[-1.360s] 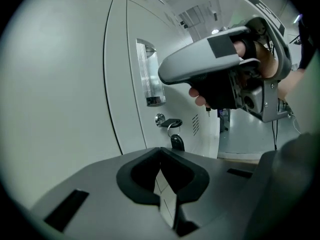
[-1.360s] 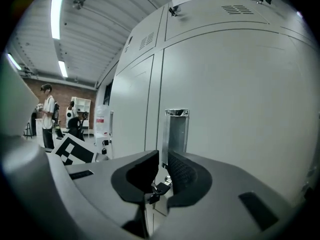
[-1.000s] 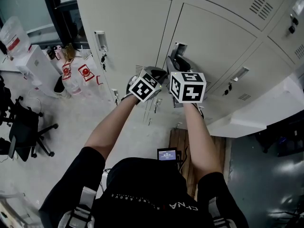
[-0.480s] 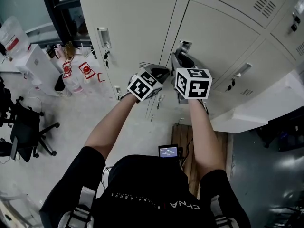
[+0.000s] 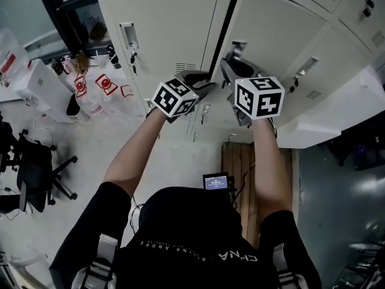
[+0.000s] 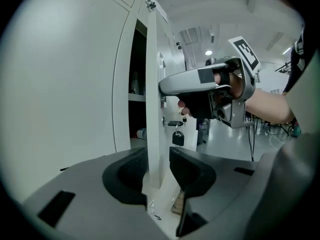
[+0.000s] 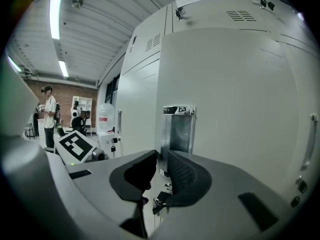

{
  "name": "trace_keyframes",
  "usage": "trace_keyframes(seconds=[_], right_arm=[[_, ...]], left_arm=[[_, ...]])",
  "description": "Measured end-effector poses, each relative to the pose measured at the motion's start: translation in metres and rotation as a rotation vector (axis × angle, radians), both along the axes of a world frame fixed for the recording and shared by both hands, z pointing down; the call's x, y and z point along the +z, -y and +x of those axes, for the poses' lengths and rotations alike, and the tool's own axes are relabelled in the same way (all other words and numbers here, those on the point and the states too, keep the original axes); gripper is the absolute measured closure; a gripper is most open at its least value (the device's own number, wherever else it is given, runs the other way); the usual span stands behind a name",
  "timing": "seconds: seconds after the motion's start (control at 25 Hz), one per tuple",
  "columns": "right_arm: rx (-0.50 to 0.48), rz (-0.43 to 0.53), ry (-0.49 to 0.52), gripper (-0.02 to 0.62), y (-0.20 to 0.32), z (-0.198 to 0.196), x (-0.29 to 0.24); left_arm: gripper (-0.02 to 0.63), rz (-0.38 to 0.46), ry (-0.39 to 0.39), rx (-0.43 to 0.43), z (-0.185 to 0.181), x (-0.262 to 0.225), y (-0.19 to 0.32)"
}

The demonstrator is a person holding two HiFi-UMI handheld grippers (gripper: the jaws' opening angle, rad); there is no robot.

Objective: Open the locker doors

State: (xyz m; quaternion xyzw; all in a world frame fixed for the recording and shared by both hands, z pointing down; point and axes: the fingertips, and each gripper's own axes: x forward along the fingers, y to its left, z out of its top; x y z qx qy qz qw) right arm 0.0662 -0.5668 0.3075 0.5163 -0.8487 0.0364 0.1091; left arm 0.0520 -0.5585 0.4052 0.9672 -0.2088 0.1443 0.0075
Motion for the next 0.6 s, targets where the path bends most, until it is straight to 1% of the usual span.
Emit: trace_keyframes(seconds=[0.2,0.36,0.48,0.6], right_arm=[[-0.048,-0.013,0.01,0.512,-0.032,0.003,0.001],[-0.086,-0.01,0.016,0.512,-0.058,0.009,0.002],[-0.09,-0.002,0.017,0.512,-0.073,0.014,0.002],[-0.072,0.02,0.003,0.512,-0.087,0.02,0.003]], left_arm=[[0.476,0.007,-0.01,0.097,0.004,-0.002,-0.02],[0.472,0.009,-0.008,0.224,0.015,-0.004,-0.043],[0.472,0.022,-0.015,0.306,0.028,-0.004,-0.061],[0.474,0.034,-0.029,0.357,0.04,-0.005,-0.077]])
